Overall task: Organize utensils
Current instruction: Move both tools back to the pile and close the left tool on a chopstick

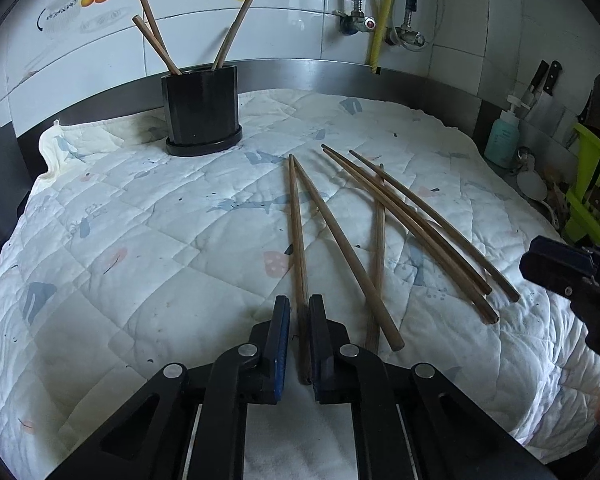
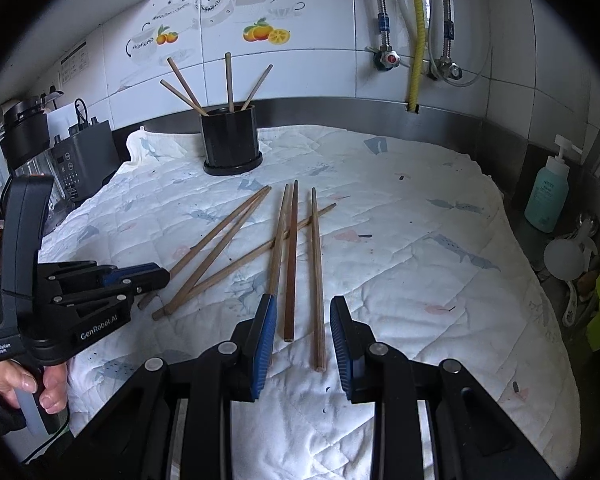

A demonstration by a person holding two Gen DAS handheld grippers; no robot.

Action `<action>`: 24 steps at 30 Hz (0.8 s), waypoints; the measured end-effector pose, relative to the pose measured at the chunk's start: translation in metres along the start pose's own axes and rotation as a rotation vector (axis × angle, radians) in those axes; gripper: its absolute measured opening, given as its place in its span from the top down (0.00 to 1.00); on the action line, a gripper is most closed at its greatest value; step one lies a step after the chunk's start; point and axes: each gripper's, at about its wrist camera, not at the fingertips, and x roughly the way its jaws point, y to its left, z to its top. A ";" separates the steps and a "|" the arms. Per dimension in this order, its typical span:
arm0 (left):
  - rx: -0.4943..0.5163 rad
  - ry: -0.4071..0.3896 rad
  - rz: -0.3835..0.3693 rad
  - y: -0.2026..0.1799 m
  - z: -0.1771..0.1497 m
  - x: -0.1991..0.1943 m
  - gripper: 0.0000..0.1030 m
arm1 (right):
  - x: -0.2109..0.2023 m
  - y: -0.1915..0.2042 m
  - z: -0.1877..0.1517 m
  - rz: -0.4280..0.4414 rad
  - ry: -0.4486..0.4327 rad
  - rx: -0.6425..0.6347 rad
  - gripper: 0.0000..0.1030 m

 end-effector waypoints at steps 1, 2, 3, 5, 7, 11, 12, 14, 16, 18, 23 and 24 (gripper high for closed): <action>-0.004 0.001 0.002 0.001 0.000 0.000 0.90 | 0.002 0.001 -0.002 0.007 0.006 0.000 0.70; -0.007 0.001 -0.001 0.002 0.000 0.001 0.90 | 0.003 0.002 -0.004 0.013 0.009 0.002 0.70; -0.008 0.001 -0.004 0.003 -0.001 0.001 0.90 | 0.004 0.003 -0.005 0.019 0.011 0.003 0.70; -0.004 0.001 -0.006 0.002 -0.001 0.002 0.90 | 0.006 0.005 -0.009 0.036 0.013 0.003 0.70; -0.007 0.011 -0.014 0.001 -0.002 0.004 0.90 | 0.008 0.008 -0.011 0.044 0.011 -0.001 0.70; -0.016 0.003 -0.025 0.003 -0.005 0.005 0.91 | 0.016 0.011 -0.018 0.063 0.021 0.010 0.70; -0.022 0.002 -0.030 0.004 -0.005 0.005 0.90 | 0.018 0.011 -0.019 0.062 0.021 0.014 0.70; -0.035 -0.002 -0.040 0.005 -0.006 0.005 0.90 | 0.021 0.010 -0.020 0.072 0.019 0.027 0.70; -0.041 -0.009 -0.047 0.006 -0.007 0.005 0.90 | 0.023 0.011 -0.021 0.078 0.012 0.031 0.71; -0.041 -0.015 -0.053 0.007 -0.008 0.004 0.90 | 0.024 0.014 -0.020 0.081 0.006 0.023 0.73; -0.052 -0.019 -0.069 0.009 -0.010 0.004 0.90 | 0.028 0.019 -0.018 0.077 -0.003 0.004 0.78; -0.053 -0.020 -0.072 0.009 -0.009 0.004 0.90 | 0.028 0.020 -0.018 0.081 -0.005 0.001 0.79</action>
